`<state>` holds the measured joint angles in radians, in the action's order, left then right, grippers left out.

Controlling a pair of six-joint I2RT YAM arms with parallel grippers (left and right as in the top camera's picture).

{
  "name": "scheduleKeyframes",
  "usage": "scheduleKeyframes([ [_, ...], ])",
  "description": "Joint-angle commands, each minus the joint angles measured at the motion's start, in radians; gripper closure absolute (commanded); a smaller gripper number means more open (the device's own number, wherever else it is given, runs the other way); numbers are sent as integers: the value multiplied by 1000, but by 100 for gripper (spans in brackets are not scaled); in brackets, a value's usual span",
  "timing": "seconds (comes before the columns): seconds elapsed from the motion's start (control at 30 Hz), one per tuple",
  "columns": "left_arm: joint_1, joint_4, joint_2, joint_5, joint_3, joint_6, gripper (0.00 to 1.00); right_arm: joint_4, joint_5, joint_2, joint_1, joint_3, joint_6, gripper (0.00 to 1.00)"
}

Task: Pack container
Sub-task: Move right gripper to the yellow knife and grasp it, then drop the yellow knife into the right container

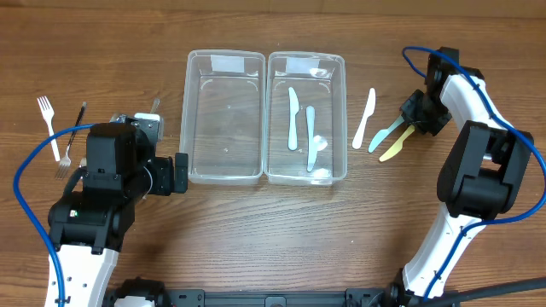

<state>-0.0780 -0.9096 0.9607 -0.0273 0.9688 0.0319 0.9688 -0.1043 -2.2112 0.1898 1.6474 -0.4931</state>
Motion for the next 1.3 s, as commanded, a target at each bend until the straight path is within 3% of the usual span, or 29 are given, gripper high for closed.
scheduleKeyframes([
  [0.0, 1, 1, 1, -18, 26, 21, 0, -6, 15, -19, 2, -23, 4, 96],
  [0.37, 1, 2, 1, -18, 26, 21, 0, 2, -16, 41, 0, -23, 26, 96],
  [0.7, 1, 2, 1, -18, 26, 21, 0, 69, -26, 327, -61, -7, 60, 96],
  [0.97, 1, 2, 1, -18, 26, 21, 0, 84, 5, 545, -396, 4, 105, 96],
  [1.1, 1, 1, 1, -18, 26, 21, 0, 71, 4, 500, -559, 3, 100, 96],
  [1.27, 1, 0, 1, -18, 26, 21, 0, 48, 5, 361, -648, 3, 101, 96],
])
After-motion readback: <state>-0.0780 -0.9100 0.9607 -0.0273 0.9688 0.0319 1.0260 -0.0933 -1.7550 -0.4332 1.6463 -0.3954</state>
